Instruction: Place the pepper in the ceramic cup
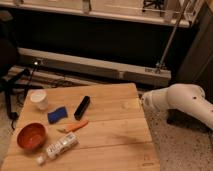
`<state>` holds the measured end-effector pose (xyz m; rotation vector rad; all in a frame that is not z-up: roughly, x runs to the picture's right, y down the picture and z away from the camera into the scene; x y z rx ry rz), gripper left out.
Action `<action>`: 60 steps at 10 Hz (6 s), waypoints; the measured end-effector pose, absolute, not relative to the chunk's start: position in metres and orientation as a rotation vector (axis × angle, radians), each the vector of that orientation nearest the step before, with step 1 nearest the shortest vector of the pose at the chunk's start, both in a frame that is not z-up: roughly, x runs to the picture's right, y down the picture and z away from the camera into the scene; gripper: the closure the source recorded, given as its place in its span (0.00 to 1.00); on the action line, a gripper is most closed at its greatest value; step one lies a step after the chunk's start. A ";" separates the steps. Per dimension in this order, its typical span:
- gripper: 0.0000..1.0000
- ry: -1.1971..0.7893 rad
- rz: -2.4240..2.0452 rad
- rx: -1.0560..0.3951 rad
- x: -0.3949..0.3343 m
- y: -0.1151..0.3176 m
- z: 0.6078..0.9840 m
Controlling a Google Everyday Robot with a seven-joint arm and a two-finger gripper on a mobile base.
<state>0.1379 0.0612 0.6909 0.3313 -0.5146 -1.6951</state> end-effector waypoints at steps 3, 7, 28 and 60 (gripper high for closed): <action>0.20 -0.515 -1.695 0.331 0.138 0.061 0.691; 0.20 -0.516 -1.694 0.332 0.138 0.061 0.691; 0.20 -0.280 -2.389 0.523 -0.026 0.033 0.666; 0.20 -0.369 -3.544 0.753 -0.182 0.156 0.746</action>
